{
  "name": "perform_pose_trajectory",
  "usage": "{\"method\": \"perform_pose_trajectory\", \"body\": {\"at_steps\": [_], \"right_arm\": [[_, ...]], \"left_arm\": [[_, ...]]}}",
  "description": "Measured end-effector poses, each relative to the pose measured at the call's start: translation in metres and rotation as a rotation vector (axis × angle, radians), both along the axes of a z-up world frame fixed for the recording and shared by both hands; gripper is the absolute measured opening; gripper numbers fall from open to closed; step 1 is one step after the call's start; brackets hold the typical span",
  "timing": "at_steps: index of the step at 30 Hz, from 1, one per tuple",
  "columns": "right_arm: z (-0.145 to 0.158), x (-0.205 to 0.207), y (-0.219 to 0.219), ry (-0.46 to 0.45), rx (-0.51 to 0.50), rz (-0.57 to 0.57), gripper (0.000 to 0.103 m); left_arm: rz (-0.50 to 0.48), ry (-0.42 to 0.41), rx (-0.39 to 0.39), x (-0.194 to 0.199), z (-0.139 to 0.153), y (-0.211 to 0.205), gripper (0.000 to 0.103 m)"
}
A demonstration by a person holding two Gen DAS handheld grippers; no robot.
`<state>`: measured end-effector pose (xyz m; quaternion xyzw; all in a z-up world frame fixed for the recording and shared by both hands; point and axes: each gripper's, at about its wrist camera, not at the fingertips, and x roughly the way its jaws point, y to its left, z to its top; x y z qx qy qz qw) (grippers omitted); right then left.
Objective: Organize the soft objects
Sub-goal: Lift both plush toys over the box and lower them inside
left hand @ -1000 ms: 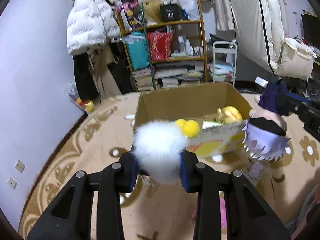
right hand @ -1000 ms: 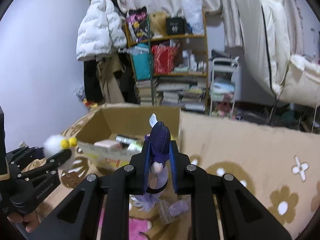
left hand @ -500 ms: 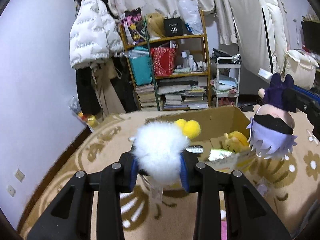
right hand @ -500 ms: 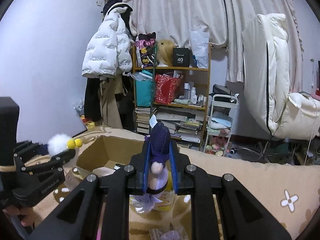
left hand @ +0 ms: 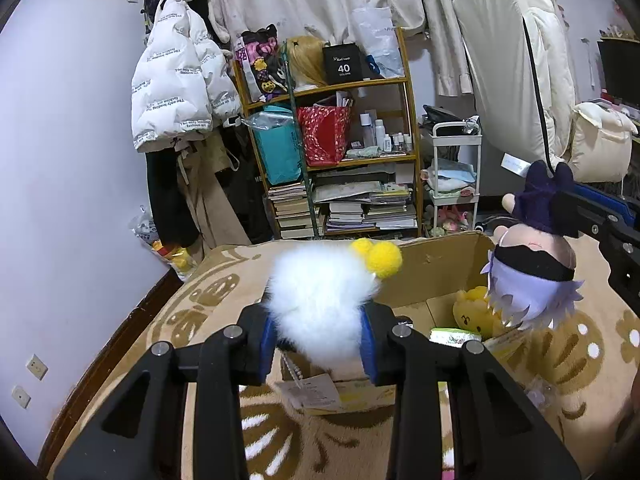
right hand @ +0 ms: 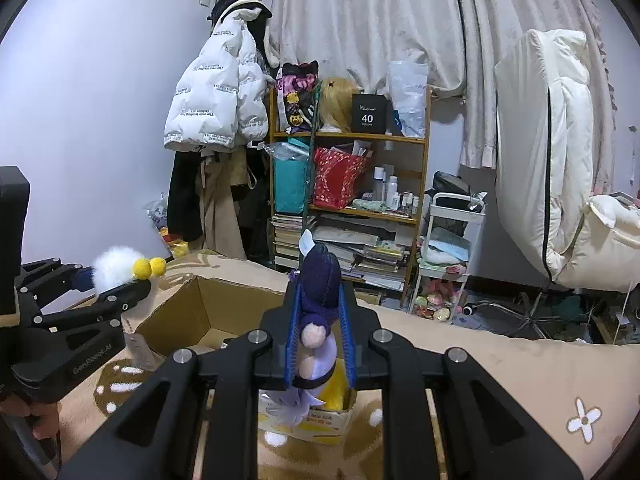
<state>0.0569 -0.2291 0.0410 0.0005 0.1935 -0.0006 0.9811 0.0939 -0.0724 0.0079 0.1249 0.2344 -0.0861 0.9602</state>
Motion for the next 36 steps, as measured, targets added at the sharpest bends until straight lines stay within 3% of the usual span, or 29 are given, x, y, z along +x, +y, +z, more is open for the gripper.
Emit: {"method": "perform_pose_trajectory", "body": {"at_steps": [21, 36], "right_arm": [[-0.028, 0.038, -0.016, 0.056, 0.025, 0.015, 0.020], [-0.051, 0.051, -0.025, 0.126, 0.095, 0.037, 0.021]], "left_arm": [[-0.030, 0.058, -0.009, 0.032, -0.021, -0.012, 0.033], [-0.075, 0.184, 0.013, 0.048, -0.052, -0.027, 0.035]]}}
